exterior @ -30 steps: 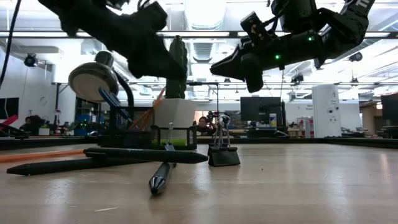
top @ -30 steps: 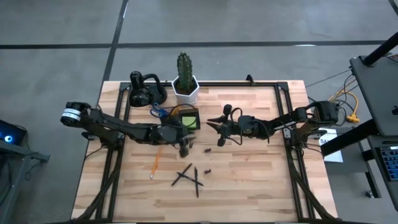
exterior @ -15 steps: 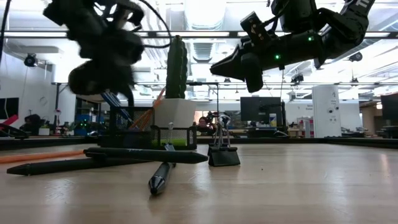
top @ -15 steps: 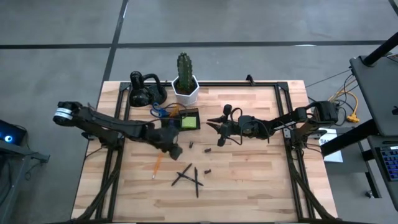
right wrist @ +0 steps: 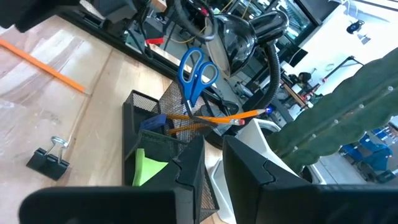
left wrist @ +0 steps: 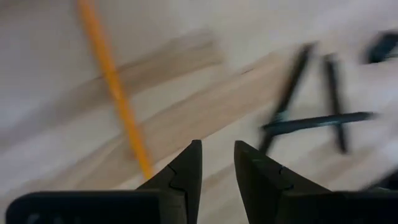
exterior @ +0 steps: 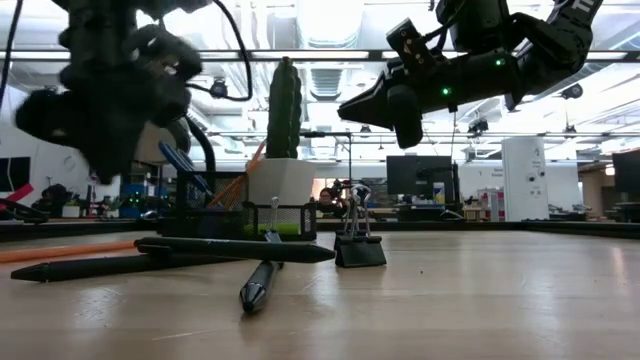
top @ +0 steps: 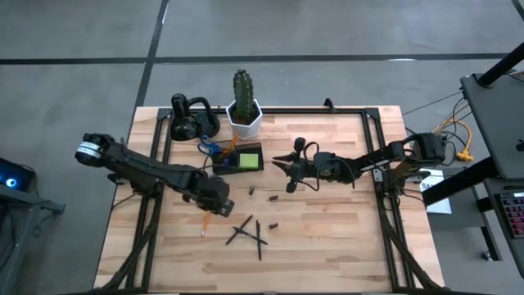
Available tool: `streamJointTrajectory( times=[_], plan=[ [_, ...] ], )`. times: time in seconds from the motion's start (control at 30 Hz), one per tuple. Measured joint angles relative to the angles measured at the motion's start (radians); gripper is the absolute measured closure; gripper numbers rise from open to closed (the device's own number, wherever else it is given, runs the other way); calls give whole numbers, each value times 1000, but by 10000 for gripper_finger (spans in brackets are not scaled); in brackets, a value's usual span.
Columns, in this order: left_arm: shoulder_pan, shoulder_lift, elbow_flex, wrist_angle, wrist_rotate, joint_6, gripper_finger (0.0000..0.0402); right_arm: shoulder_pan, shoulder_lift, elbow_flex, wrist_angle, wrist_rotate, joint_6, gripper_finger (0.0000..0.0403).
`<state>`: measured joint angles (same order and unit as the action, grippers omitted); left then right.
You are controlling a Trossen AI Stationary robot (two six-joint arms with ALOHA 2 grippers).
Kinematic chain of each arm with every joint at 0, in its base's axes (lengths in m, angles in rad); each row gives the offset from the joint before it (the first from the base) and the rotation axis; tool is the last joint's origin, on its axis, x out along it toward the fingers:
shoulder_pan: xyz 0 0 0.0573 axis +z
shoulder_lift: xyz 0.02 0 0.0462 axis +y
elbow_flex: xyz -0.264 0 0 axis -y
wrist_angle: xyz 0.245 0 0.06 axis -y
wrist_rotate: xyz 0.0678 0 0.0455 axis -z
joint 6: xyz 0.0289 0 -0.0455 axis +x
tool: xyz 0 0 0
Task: Pick and place office supplies into organizer
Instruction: Put the orange pencil into the black desk organizer
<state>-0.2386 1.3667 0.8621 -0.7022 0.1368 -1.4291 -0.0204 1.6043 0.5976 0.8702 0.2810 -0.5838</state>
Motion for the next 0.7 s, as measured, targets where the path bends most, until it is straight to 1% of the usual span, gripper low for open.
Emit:
streamJointTrajectory(
  times=[0.1, 0.17, 0.37, 0.43, 0.7],
  plan=[
    [-14, 55, 37, -133, 15, -34, 324, 0, 0, 0, 0, 0, 0, 355],
    [-16, 93, 53, -172, 16, -38, 324, 0, 0, 0, -1, 0, 0, 355],
    [-18, 172, 65, -173, 25, 12, 324, 0, 0, 0, -1, 0, 0, 355],
    [-19, 182, 65, -172, 31, 45, 324, 0, 0, 0, -1, 0, 0, 355],
    [-19, 198, 65, -181, 0, 49, 324, 0, 0, 0, -1, 0, 0, 355]
  ],
)
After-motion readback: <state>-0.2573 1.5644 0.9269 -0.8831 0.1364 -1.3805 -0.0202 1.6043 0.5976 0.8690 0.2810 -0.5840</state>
